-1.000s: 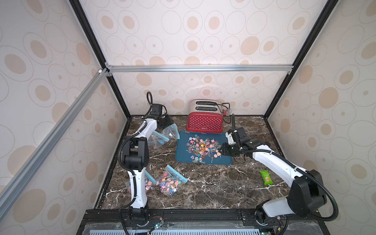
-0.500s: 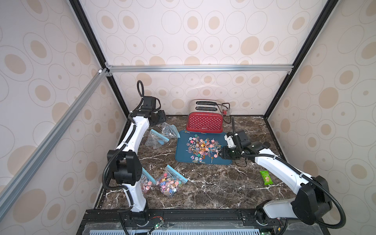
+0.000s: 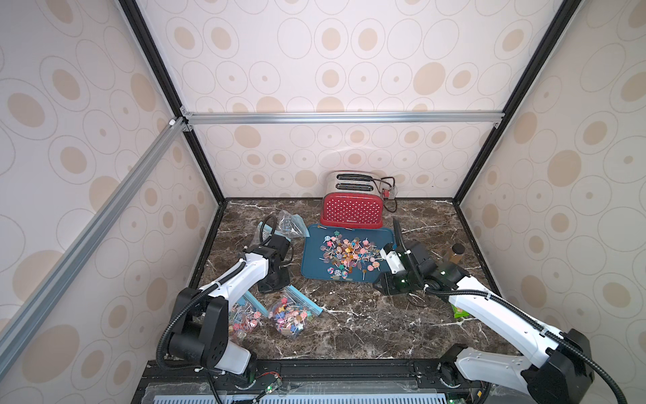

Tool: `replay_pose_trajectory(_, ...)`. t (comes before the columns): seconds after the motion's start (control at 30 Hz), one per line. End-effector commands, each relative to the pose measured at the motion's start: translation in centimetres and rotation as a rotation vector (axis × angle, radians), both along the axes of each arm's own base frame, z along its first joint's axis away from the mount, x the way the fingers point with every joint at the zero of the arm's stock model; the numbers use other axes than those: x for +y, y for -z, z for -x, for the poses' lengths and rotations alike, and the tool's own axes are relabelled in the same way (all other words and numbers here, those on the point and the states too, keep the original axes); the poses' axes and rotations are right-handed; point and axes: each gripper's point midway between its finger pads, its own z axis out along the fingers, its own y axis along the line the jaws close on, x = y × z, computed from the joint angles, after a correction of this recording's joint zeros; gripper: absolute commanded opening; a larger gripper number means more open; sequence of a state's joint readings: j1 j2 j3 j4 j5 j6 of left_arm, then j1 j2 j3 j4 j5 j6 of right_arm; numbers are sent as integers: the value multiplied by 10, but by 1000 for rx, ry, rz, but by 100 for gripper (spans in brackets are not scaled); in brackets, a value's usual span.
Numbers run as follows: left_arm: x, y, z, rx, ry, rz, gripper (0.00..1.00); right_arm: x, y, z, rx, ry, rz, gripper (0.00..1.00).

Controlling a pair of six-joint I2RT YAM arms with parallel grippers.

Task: Pour candies out of the ziploc bag
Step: Place the ziploc bag at the center of the board, then open the ziploc bag at the center of the board.

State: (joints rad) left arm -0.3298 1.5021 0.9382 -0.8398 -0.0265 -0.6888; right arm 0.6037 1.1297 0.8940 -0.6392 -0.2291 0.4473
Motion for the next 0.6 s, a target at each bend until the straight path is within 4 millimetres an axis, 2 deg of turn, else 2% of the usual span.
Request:
replay_pose_trajectory(0.0, -1, 4, -18, -82, -53, -77, 6, -8, 3, 14, 4, -12, 14, 37)
replay_pose_trajectory(0.27, 6, 23, -31, -103, -85, -183, 5, -17, 4, 22, -16, -3, 20, 37)
replay_pose_trajectory(0.37, 2, 29, -35, -101, -72, -178, 4, -19, 5, 23, -17, -2, 24, 37)
replay_pose_trajectory(0.47, -15, 34, -38, -90, -17, -140, 4, -21, 7, 24, -15, 0, 31, 36)
replay_pose_trajectory(0.57, -47, 35, -41, -74, 76, -87, 4, -21, 6, 23, -16, 0, 34, 36)
